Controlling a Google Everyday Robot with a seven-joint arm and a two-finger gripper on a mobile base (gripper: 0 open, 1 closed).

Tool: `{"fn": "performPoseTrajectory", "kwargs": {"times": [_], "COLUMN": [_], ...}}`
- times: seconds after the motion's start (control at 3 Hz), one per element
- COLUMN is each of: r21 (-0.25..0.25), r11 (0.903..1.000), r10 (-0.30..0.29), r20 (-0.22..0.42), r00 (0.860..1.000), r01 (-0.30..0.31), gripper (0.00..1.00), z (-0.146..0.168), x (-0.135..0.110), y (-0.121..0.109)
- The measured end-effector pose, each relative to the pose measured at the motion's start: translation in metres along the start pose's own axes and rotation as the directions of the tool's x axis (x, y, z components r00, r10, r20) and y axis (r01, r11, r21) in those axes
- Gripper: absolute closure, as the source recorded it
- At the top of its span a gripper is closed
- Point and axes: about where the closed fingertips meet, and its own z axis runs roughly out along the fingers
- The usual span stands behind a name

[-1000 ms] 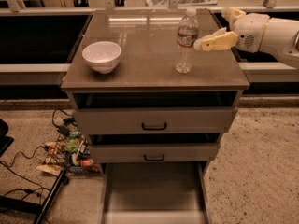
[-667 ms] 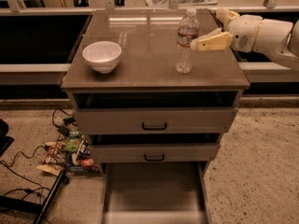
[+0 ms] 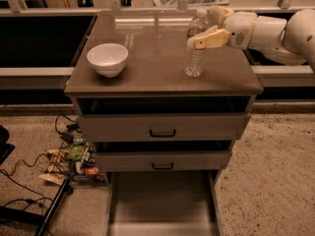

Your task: Place water bottle into bottom drawer

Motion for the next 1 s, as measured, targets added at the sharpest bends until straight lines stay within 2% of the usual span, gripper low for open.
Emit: {"fn": "performPoseTrajectory", "kwargs": {"times": [0.33, 1.0], "r21": [-0.018, -0.031], "r11": [0.9995, 0.9992], "r10": [0.024, 0.025], "r20": [0.008, 0.010], "r00": [1.000, 1.000], "r01": [-0.024, -0.025], "gripper": [0.18, 0.80], "z": [0.0162, 0.0241], "x": [0.0069, 0.0063], "y": [0.0043, 0.0082]}}
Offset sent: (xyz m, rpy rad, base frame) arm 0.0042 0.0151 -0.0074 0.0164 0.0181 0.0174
